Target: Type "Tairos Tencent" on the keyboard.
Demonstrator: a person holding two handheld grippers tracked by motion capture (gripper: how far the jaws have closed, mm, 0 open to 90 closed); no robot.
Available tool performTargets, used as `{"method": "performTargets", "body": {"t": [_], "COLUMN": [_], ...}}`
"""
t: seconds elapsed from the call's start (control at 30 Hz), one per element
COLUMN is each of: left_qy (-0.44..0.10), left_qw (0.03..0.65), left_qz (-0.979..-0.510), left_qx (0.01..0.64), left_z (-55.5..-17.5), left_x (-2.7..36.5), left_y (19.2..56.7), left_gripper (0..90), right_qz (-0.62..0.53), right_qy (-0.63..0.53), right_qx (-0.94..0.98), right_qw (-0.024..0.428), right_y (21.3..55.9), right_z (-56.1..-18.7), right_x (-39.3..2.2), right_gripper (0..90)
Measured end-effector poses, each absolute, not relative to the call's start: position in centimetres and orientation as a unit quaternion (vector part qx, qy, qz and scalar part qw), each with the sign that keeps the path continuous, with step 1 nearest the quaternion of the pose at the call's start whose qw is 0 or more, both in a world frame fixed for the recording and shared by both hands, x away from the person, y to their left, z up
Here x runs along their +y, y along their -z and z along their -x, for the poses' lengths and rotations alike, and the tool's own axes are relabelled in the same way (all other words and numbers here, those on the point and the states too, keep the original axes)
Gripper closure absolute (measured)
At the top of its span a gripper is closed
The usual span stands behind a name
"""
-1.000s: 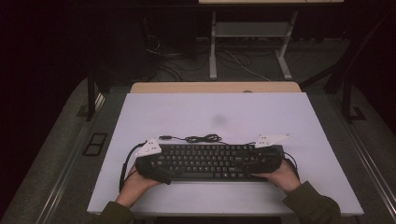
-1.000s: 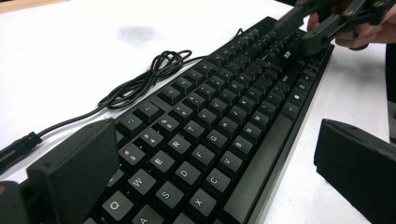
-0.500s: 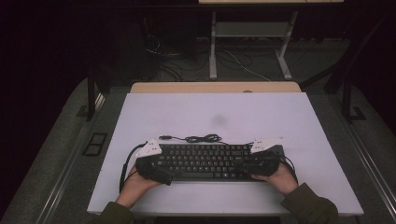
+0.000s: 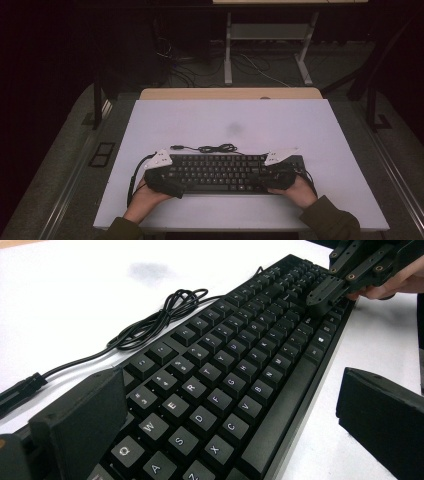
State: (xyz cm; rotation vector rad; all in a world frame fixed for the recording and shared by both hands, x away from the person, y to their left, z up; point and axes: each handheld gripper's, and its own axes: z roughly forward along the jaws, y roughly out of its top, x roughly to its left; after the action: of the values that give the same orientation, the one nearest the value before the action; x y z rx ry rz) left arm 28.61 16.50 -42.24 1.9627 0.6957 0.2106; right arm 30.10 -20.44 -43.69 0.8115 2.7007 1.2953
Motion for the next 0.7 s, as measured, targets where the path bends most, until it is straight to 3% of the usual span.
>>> {"method": "performTargets", "body": {"t": [0.7], "left_qy": [-0.089], "left_qw": [0.505], "left_qz": [-0.807], "left_qx": [0.293], "left_z": [-30.0], "left_x": [15.6], "left_y": [40.9], "left_gripper": [0.0], "right_qz": [-0.249], "right_qy": [-0.399], "right_qx": [0.882], "right_qw": [0.017], "right_y": [43.8], "right_z": [-30.4], "right_x": [-20.0], "right_gripper": [89.2]}}
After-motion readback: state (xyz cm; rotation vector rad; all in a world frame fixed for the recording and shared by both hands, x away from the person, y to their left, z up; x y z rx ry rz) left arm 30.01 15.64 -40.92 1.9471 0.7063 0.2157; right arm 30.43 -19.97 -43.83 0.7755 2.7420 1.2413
